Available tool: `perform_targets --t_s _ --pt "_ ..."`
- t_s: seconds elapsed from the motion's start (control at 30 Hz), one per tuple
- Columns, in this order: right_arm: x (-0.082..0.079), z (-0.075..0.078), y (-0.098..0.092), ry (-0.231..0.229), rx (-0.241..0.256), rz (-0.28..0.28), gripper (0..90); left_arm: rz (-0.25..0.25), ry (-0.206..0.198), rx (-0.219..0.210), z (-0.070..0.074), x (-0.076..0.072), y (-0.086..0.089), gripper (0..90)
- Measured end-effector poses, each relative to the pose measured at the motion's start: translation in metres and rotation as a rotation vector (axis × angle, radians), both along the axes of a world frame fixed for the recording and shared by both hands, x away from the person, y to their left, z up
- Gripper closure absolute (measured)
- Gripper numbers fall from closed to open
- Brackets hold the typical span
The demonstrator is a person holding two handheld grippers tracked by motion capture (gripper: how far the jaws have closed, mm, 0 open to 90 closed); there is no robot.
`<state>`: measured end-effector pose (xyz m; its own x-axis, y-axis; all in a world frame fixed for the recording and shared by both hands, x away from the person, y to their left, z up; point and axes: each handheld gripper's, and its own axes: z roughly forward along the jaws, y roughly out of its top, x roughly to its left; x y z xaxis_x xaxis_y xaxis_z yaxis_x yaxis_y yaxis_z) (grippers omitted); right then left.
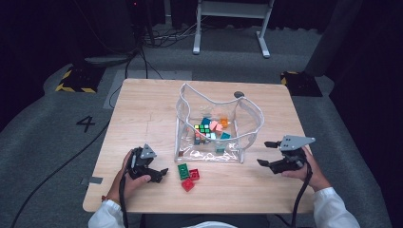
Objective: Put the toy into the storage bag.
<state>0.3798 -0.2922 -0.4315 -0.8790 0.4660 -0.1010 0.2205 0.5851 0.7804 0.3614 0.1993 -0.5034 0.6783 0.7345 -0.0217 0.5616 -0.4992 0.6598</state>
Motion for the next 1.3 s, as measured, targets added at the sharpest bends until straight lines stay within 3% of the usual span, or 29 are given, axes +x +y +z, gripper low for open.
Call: perform_targets --t_s 0.17,0.3,0.37,0.43,0.47,0.53,0.63,0.8,0.97,1.07,1.2,1.3 --pt "-0.011 -0.025 0.019 0.057 -0.007 0.066 27.4 0.0 0.0 0.0 0.0 0.0 0.0 3.4" --pt "-0.018 -0.043 0.041 0.098 -0.041 0.101 32.5 0.0 -0.001 0.001 0.0 0.0 0.0 3.4" --pt "-0.017 -0.051 0.052 0.08 -0.036 0.147 35.1 0.0 -0.001 0.0 0.0 0.0 0.0 3.4" --pt "-0.017 -0.054 0.062 0.079 -0.048 0.177 36.3 0.0 0.002 0.0 0.0 0.0 0.0 3.4" --pt "-0.019 -0.055 0.067 0.102 -0.059 0.173 36.3 0.0 0.001 0.0 0.0 0.0 0.0 3.4" --pt "-0.016 -0.057 0.078 0.082 -0.051 0.224 36.4 0.0 0.002 0.0 0.0 0.0 0.0 3.4" --pt "-0.018 -0.061 0.095 0.132 -0.038 0.223 36.7 0.0 0.002 0.0 0.0 0.0 0.0 3.4" --pt "-0.018 -0.069 0.122 0.16 -0.028 0.242 37.1 0.0 0.0 0.0 0.0 0.0 0.0 3.4" --pt "-0.016 -0.072 0.14 0.148 -0.012 0.268 37.0 -0.001 0.0 0.0 0.0 0.0 0.0 3.4" --pt "-0.011 -0.074 0.155 0.095 0.003 0.318 36.4 0.0 0.0 0.0 0.0 0.0 0.0 3.4" --pt "-0.012 -0.073 0.171 0.137 -0.009 0.29 34.9 0.0 0.0 0.0 0.0 0.0 0.0 3.4" --pt "-0.007 -0.072 0.182 0.125 -0.02 0.318 34.8 -0.001 0.001 -0.001 0.0 0.0 0.0 3.4"
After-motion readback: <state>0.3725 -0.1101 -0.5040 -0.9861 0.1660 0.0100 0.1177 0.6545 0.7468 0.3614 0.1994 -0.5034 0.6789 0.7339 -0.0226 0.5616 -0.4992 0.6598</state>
